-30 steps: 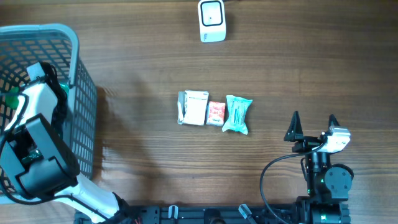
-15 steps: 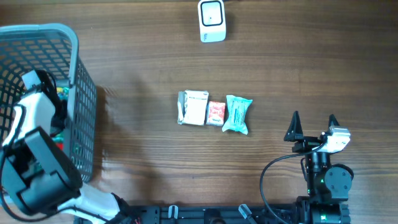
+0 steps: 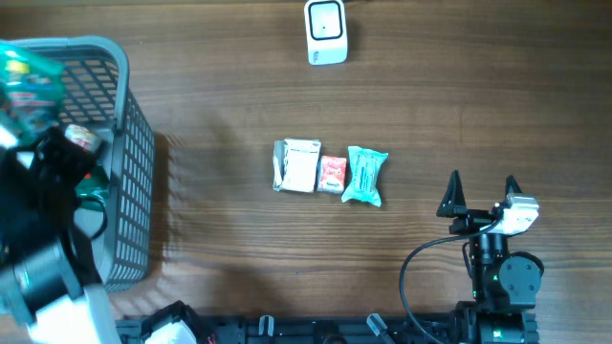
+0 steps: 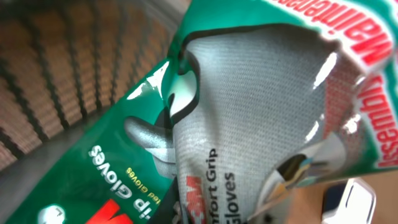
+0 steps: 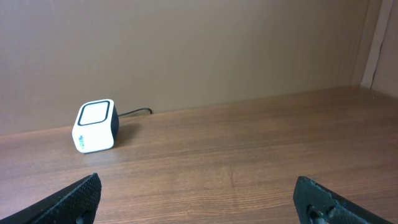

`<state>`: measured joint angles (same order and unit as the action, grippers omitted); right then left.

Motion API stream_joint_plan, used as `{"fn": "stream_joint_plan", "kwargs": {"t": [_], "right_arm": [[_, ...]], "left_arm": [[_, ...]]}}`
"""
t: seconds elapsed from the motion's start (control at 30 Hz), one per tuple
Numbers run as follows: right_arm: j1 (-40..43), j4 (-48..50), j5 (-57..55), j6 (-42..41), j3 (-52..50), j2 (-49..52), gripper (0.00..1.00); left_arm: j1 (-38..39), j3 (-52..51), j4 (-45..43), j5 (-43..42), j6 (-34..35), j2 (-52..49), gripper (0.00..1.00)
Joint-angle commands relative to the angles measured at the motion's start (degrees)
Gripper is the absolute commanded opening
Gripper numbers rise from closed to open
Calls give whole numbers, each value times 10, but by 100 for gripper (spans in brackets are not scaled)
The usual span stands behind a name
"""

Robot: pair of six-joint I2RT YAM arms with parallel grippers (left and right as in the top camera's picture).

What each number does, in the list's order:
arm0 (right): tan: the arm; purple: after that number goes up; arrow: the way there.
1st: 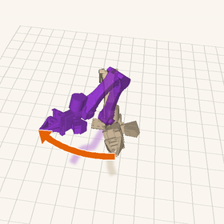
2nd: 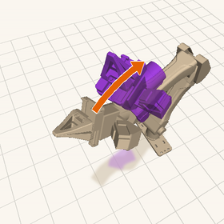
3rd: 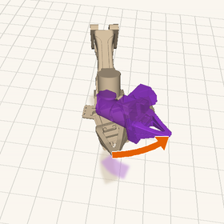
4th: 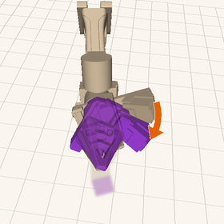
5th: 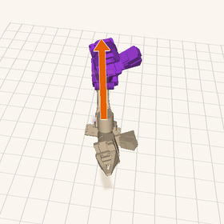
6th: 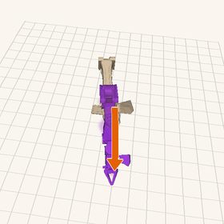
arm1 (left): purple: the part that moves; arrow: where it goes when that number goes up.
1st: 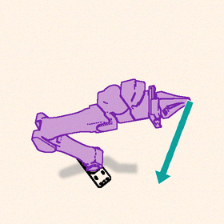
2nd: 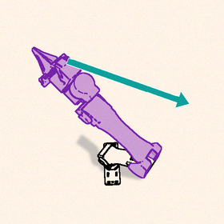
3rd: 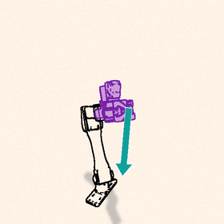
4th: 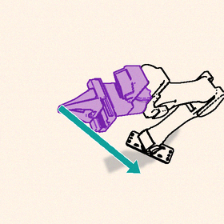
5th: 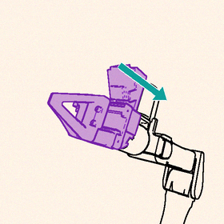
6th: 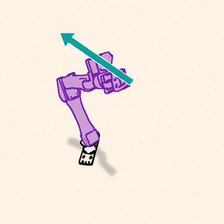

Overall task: Scan the item barcode
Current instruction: 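Lay the green glove bag on the table right of the wipes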

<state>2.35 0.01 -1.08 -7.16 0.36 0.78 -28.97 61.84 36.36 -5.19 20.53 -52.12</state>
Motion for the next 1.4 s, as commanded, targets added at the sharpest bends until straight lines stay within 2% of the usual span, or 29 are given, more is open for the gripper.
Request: {"fn": "stream_joint_plan", "kwargs": {"t": [0.0, 0.03, 0.07, 0.17, 0.23, 0.3, 0.37, 0.47, 0.7, 0.9, 1.03, 1.23, 1.37], "right_arm": [[2, 3, 7, 11, -1, -3, 100], [2, 3, 7, 11, -1, -3, 100], [2, 3, 7, 11, -1, -3, 100], [2, 3, 7, 11, -1, -3, 100], [2, 3, 7, 11, -1, -3, 100], [2, 3, 7, 11, -1, -3, 100], [2, 3, 7, 11, -1, -3, 100], [2, 3, 7, 11, -1, -3, 100], [2, 3, 7, 11, -1, -3, 100], [2, 3, 7, 12, -1, -3, 100], [2, 3, 7, 11, -1, -3, 100], [2, 3, 7, 11, -1, -3, 100], [2, 3, 7, 11, -1, -3, 100]], "left_arm": [[2, 4, -22, 57, 32, 116, 4], [2, 4, -21, 51, 45, 145, 4], [2, 4, -21, -8, 46, 167, 4], [3, 2, -21, -282, 28, 167, 4], [2, -5, -21, -494, -35, 138, 4], [3, -8, -21, -634, -93, 113, 4], [3, -8, -21, -854, -209, 76, 4], [40, -10, 21, -852, -246, 41, 4], [307, -10, 20, -852, -395, -96, 4], [458, -10, -57, -851, -414, -297, 4], [515, -10, -142, -851, -413, -414, 4], [566, -10, -212, -847, -413, -539, 4], [578, -10, -211, -772, -403, -569, 4]]}}
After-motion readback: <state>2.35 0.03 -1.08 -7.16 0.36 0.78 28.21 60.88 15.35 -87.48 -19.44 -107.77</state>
